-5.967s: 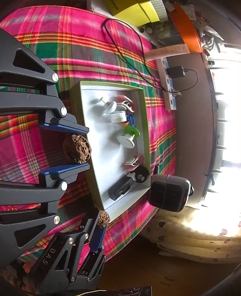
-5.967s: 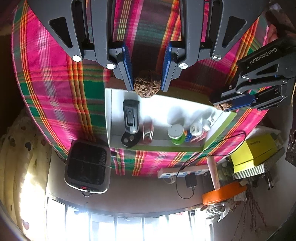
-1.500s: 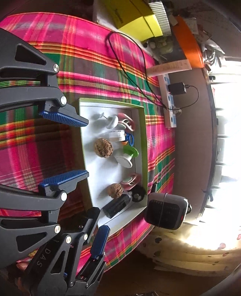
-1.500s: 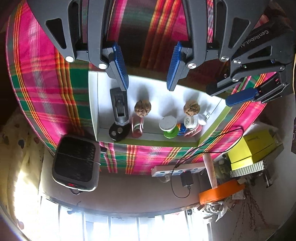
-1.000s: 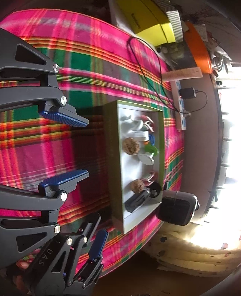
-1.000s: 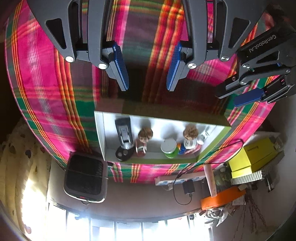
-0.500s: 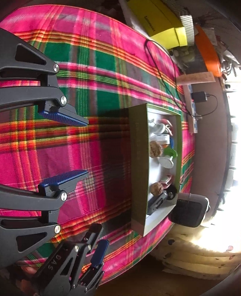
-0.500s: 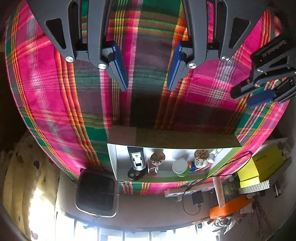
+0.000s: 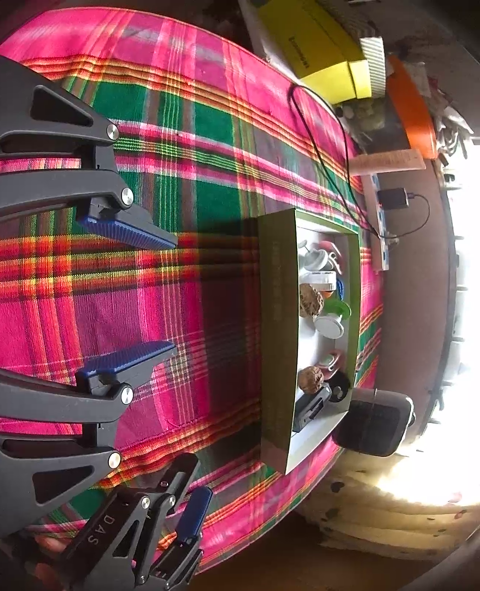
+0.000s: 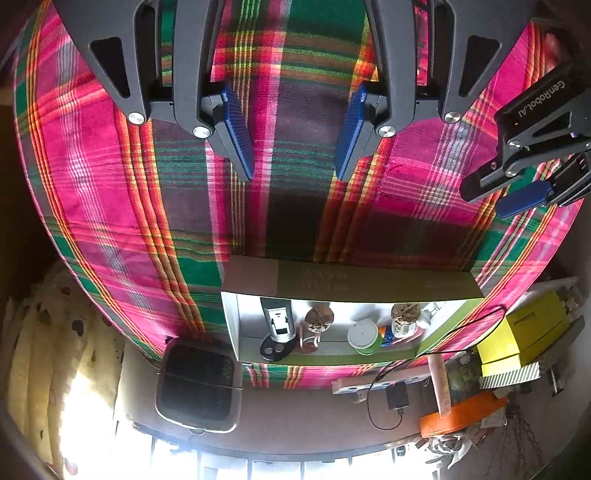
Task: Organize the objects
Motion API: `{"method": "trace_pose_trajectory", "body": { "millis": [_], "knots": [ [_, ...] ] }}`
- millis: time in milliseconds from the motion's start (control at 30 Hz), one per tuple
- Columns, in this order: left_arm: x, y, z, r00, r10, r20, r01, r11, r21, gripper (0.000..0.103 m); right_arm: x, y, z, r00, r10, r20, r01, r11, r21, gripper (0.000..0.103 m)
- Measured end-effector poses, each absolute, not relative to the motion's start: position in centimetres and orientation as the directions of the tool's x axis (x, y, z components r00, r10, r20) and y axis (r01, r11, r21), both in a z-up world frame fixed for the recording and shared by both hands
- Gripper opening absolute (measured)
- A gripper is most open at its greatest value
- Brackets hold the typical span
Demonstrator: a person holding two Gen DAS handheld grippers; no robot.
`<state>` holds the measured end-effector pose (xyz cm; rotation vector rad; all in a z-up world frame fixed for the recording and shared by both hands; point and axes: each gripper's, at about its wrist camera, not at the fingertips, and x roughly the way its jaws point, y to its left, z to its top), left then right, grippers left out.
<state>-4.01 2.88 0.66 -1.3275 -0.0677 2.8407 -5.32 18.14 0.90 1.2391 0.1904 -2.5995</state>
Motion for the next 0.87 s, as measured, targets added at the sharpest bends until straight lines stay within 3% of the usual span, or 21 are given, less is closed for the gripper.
{"method": "trace_pose_trajectory", "body": {
  "millis": [867],
  "knots": [
    [-4.06, 3.19, 0.65, -0.639, 0.013, -0.769, 0.009, -1.0, -0.023, 0.053, -5.36, 18.1, 0.95, -0.605, -0.172, -0.778, 0.283, -0.959, -0.008, 0.047]
  ]
}}
